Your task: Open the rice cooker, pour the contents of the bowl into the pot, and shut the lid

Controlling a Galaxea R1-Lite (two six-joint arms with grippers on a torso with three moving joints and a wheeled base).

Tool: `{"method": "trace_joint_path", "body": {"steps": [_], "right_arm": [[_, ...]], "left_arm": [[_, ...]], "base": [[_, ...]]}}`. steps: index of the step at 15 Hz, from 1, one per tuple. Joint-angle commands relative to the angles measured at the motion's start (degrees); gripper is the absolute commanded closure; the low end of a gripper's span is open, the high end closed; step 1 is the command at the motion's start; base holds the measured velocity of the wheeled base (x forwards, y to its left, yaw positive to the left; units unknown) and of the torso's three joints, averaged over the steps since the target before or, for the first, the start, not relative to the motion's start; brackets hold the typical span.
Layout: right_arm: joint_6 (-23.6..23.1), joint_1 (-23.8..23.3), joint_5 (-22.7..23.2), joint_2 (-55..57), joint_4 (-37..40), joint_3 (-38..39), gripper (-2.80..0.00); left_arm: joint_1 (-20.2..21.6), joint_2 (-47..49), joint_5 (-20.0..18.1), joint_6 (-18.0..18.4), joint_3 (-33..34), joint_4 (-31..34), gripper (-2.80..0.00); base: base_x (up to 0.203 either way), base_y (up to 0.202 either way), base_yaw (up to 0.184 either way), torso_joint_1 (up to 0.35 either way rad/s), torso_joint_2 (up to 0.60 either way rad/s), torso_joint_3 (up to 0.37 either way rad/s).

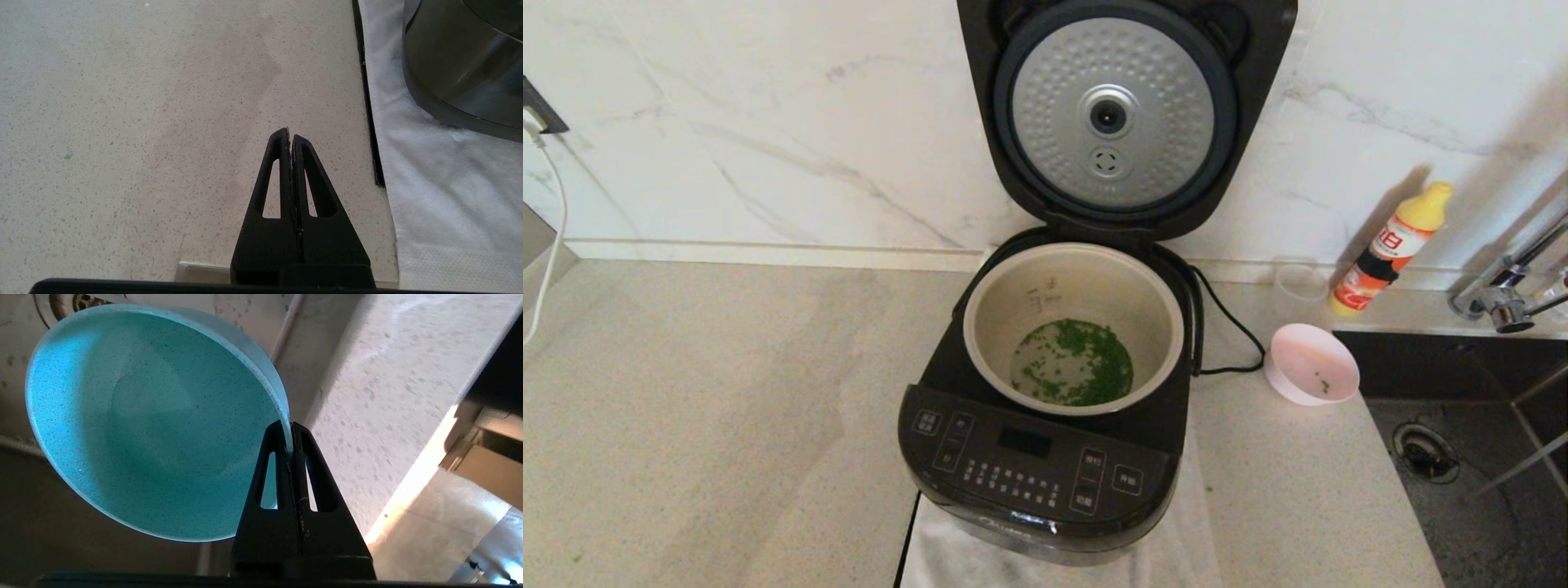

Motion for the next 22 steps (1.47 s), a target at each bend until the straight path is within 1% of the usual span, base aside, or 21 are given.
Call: {"method": "trace_joint_path", "body": {"steps": [1,5,7,11,13,17,22], "right_arm": [[0.6,0.8,2.3,3.8,0.2,-1.6,0.00],[4.5,3.9,3.0,6.8,0.4,-5.4,0.00],[5.6,5.0,3.1,8.1,0.4,-7.1,0.00],[8.1,6.1,3.1,9.9,1.3,-11.7,0.00],[10.7,6.3,3.1,10.5,2.5,-13.7,0.00],[14.0,7.2,3.3,12.4,4.0,-17.8,0.00],[14.7,7.8,3.1,15.2,4.4,-22.1,0.00]], "left_arm": [[0.0,0.1,0.0,0.0,0.0,0.0,0.00],[0.0,0.1,0.0,0.0,0.0,0.0,0.00],[0.0,0.1,0.0,0.0,0.0,0.0,0.00],[0.0,0.1,0.0,0.0,0.0,0.0,0.00],[0.0,0.1,0.0,0.0,0.0,0.0,0.00],[0.0,0.1,0.0,0.0,-0.1,0.0,0.00],[0.0,0.1,0.0,0.0,0.0,0.0,0.00]], "base": [[0.000,0.000,0.000,0.000,0.00,0.000],[0.000,0.000,0.000,0.000,0.00,0.000],[0.000,0.000,0.000,0.000,0.00,0.000],[0.000,0.000,0.000,0.000,0.00,0.000],[0.000,0.000,0.000,0.000,0.00,0.000],[0.000,0.000,0.000,0.000,0.00,0.000],[0.000,0.000,0.000,0.000,0.00,0.000]]}}
